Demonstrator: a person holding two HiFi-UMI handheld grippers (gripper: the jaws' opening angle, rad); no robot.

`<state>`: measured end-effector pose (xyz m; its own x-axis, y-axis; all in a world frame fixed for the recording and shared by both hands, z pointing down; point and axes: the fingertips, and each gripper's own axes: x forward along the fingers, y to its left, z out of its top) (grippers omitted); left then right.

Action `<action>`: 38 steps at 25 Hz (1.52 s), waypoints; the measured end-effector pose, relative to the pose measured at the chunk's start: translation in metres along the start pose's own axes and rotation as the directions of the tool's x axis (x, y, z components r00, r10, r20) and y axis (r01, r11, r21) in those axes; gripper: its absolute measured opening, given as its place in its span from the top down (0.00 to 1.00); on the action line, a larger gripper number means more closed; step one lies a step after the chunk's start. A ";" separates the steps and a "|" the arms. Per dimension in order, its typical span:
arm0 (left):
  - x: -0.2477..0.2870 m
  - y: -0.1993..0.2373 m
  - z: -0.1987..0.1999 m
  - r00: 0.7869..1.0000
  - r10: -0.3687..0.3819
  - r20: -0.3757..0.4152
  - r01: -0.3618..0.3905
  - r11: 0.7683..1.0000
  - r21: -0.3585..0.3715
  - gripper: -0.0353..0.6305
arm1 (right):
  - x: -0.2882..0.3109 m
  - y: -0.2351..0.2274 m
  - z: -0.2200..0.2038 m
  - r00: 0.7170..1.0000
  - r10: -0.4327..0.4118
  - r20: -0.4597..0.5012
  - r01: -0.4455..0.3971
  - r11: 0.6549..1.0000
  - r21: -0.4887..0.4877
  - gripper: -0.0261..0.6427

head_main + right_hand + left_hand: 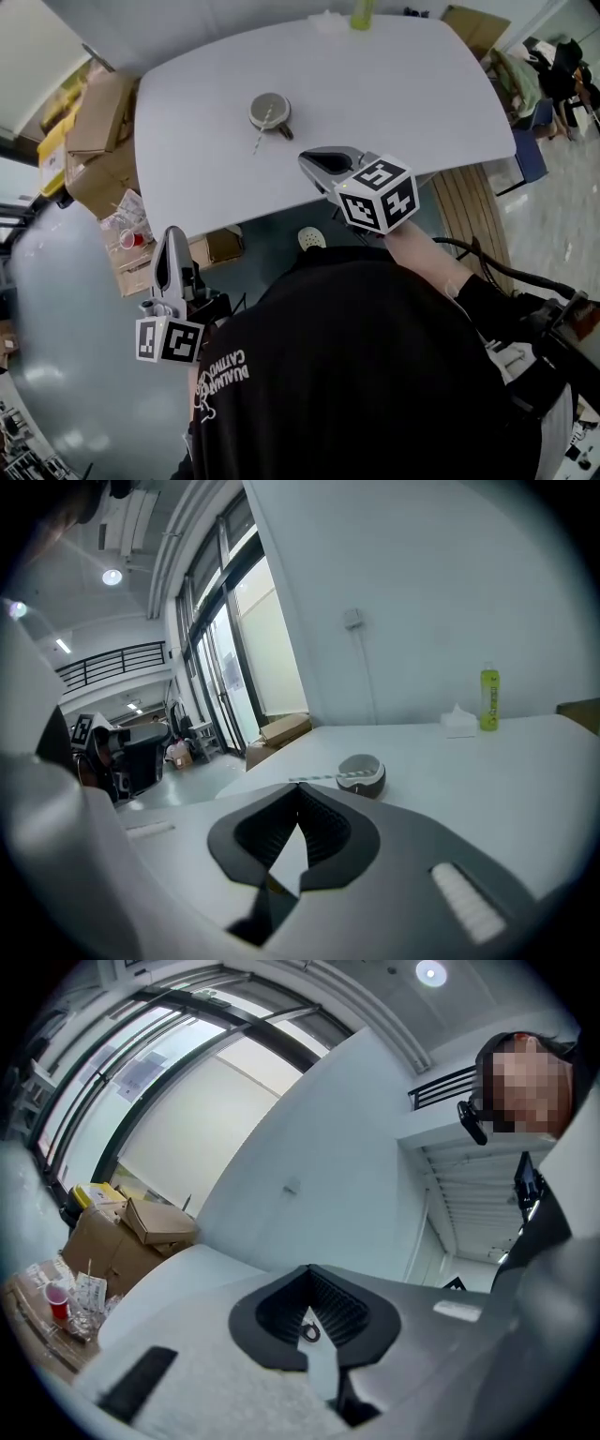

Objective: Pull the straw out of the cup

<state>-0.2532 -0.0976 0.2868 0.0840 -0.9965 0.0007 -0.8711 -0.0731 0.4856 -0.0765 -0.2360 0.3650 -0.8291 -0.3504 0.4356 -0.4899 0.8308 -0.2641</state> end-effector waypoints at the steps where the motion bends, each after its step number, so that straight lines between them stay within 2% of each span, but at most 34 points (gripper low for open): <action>1: 0.010 0.003 0.000 1.000 0.007 0.001 -0.007 1.000 0.000 0.94 | 0.008 -0.008 0.005 1.000 0.010 -0.006 -0.010 1.000 -0.002 0.95; 5: 0.042 0.016 -0.012 0.999 0.040 -0.032 -0.040 0.999 0.008 0.94 | 0.040 -0.036 0.014 0.998 0.053 -0.029 -0.053 0.999 -0.008 0.95; 13: 0.088 0.052 -0.030 0.989 0.126 -0.077 -0.129 0.991 -0.038 0.94 | 0.097 -0.075 0.022 0.989 0.115 -0.094 -0.116 0.993 -0.005 0.95; 18: 0.105 0.067 -0.036 0.981 0.174 -0.082 -0.181 0.980 -0.082 0.94 | 0.120 -0.081 0.016 0.971 0.214 -0.105 -0.219 0.975 -0.038 0.95; 20: 0.111 0.074 -0.039 0.977 0.194 -0.092 -0.200 0.978 -0.063 0.94 | 0.127 -0.081 0.012 0.962 0.247 -0.121 -0.256 0.964 -0.073 0.95; 24: 0.122 0.091 -0.043 0.966 0.244 -0.080 -0.243 0.970 0.024 0.94 | 0.139 -0.081 0.012 0.945 0.301 -0.131 -0.322 0.927 -0.194 0.95; 28: 0.120 0.098 -0.048 0.953 0.291 -0.082 -0.289 0.957 0.036 0.94 | 0.142 -0.070 0.020 0.918 0.380 -0.112 -0.396 0.875 -0.279 0.95; 31: 0.112 0.101 -0.053 0.943 0.319 -0.093 -0.317 0.948 0.030 0.94 | 0.141 -0.055 0.025 0.883 0.453 -0.121 -0.466 0.819 -0.334 0.95; 34: 0.105 0.107 -0.055 0.935 0.344 -0.091 -0.343 0.939 0.023 0.94 | 0.139 -0.040 0.022 0.832 0.524 -0.183 -0.546 0.713 -0.439 0.94; 36: 0.103 0.108 -0.056 0.931 0.354 -0.089 -0.353 0.935 0.026 0.94 | 0.137 -0.032 0.018 0.798 0.549 -0.248 -0.592 0.641 -0.488 0.88; 38: 0.101 0.109 -0.057 0.928 0.361 -0.091 -0.360 0.933 0.029 0.94 | 0.136 -0.029 0.010 0.772 0.550 -0.318 -0.626 0.574 -0.528 0.85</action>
<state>-0.3121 -0.2034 0.3901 -0.1926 -0.9475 0.2551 -0.8568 0.2891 0.4269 -0.1781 -0.3119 0.4229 -0.8241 0.3241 0.4645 0.3803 0.9244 0.0297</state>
